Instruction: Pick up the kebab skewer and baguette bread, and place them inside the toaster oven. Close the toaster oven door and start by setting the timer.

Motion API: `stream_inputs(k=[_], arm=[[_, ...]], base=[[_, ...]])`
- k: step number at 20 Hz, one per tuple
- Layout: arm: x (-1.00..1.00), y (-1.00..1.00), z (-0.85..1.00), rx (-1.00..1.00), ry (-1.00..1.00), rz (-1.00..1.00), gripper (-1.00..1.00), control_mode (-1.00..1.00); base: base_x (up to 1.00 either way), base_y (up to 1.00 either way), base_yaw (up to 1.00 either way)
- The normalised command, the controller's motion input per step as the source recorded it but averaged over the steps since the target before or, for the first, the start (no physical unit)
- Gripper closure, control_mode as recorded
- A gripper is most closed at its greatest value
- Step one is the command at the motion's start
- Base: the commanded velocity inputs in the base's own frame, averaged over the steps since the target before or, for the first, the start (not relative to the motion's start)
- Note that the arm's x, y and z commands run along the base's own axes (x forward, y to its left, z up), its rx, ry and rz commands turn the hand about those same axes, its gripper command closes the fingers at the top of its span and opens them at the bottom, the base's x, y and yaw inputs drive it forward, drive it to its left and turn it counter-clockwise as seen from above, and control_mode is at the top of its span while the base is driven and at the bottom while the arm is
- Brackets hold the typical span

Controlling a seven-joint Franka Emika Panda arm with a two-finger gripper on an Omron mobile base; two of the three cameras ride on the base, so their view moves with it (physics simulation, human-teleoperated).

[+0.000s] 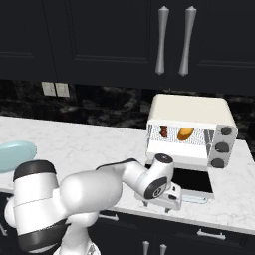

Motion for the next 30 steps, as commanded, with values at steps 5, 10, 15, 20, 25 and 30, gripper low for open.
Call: stream_inputs(k=[5, 10, 15, 20, 25, 30], arm=[[0.49, 0.03, -0.03, -0.02, -0.07, 0.00, -1.00, -1.00], [0.40, 0.00, 0.00, -0.02, -0.10, 0.00, -1.00, -1.00], [0.61, 0.04, 0.15, 0.00, -0.11, 0.00, -1.00, -1.00], [0.82, 0.16, 0.47, 0.00, -0.20, 0.00, -1.00, -1.00], [0.86, 0.27, 0.47, 0.00, -0.22, 0.00, -1.00, -1.00], [0.95, 0.38, 0.52, -0.01, -0.23, 0.00, -1.00, -1.00]], base=[[0.00, 0.00, 0.00], [0.00, 0.00, 0.00], [0.00, 0.00, 0.00], [0.00, 0.00, 0.00], [0.00, 0.00, 0.00], [0.00, 0.00, 0.00]])
